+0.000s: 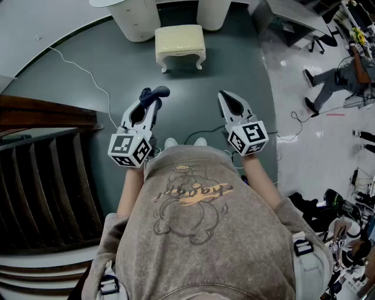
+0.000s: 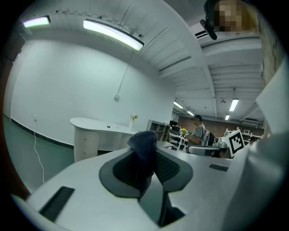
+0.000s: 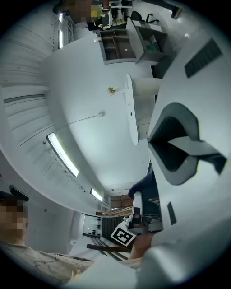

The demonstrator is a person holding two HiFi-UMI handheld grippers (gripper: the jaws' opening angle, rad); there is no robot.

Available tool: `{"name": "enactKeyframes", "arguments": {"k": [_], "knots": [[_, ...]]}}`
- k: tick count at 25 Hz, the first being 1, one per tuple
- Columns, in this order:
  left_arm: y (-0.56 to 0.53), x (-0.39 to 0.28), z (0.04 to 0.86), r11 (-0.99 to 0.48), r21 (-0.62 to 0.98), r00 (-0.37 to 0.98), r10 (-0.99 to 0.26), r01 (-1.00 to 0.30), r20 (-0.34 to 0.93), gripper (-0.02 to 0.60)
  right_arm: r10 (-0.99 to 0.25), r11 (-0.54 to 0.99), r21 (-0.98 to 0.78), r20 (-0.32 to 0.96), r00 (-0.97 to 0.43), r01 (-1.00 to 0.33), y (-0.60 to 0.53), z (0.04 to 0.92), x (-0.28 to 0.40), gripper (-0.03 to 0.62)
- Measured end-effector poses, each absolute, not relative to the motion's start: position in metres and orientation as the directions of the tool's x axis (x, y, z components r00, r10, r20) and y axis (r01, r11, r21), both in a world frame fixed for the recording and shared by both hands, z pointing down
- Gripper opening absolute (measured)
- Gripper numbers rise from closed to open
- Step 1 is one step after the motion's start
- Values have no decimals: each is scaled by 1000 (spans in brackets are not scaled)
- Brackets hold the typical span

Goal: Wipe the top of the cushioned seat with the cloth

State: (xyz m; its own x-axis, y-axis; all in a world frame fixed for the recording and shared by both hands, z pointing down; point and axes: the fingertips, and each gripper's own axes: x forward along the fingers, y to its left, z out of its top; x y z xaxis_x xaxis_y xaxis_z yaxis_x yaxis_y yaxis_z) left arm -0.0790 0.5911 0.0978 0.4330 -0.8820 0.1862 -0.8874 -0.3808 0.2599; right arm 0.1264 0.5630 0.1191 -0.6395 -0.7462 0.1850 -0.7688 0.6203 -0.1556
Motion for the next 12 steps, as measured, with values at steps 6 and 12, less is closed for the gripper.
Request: {"name": "enactKeyframes", "arguments": {"k": [6, 12], "knots": [[590, -66, 102, -352, 262, 404, -896, -899, 183, 95, -718, 651, -156, 194, -669, -743, 558, 125, 135, -5], [591, -52, 102, -320, 262, 367, -918, -910, 152, 95, -680, 688, -167, 194, -708, -706, 552, 141, 152, -5]]}}
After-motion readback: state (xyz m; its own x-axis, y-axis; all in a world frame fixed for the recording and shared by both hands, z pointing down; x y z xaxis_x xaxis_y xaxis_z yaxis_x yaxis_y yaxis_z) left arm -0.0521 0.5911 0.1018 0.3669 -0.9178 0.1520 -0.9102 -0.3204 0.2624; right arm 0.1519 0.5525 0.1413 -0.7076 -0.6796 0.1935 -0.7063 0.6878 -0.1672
